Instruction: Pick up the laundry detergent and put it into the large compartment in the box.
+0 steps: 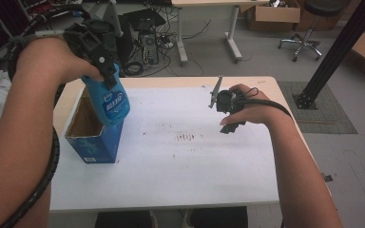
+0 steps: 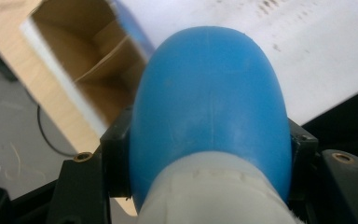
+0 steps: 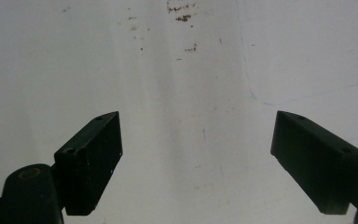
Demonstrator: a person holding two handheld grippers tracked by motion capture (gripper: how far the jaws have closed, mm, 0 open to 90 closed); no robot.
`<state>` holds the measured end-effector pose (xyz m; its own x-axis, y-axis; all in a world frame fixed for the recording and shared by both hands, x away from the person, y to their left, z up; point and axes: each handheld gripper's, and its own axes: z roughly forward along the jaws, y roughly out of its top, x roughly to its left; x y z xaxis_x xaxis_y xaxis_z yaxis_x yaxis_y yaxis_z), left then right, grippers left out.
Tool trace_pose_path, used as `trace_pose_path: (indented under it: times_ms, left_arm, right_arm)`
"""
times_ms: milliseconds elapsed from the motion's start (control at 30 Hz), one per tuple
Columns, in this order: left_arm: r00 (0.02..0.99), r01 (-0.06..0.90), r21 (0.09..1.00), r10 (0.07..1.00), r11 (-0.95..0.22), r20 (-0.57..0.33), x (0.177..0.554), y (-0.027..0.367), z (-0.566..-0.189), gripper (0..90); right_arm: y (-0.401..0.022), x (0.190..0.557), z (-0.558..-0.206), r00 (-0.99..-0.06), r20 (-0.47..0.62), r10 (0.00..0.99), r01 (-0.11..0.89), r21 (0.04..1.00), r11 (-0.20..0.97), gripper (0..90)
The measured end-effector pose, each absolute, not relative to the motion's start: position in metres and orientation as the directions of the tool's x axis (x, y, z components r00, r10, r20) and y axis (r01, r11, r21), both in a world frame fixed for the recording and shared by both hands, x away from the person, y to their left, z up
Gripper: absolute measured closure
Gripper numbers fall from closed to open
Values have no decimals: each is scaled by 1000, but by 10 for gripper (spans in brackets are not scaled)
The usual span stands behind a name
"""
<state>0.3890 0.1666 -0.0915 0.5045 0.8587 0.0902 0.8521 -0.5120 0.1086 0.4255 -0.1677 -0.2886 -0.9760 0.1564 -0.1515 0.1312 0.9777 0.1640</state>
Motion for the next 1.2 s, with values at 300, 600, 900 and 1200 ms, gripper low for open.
trace_pose_path:
  times_ms: [300, 600, 900, 1200]
  left_arm:
    - [361, 924, 107, 929, -368, 82, 398, 203, -96, 383]
    - [231, 965, 110, 969, -240, 91, 404, 229, -103, 383]
    - [192, 972, 116, 975, -205, 107, 407, 237, -113, 383]
    - [202, 971, 107, 974, -213, 106, 411, 236, -126, 383]
  right_arm:
    - [-162, 425, -290, -978, -148, 145, 120, 168, 979, 165]
    - [-162, 426, -292, -979, -146, 144, 119, 166, 979, 165]
    - [-161, 426, -293, -979, -147, 143, 118, 166, 979, 165]
    - [-160, 426, -293, -979, -148, 141, 116, 162, 980, 165]
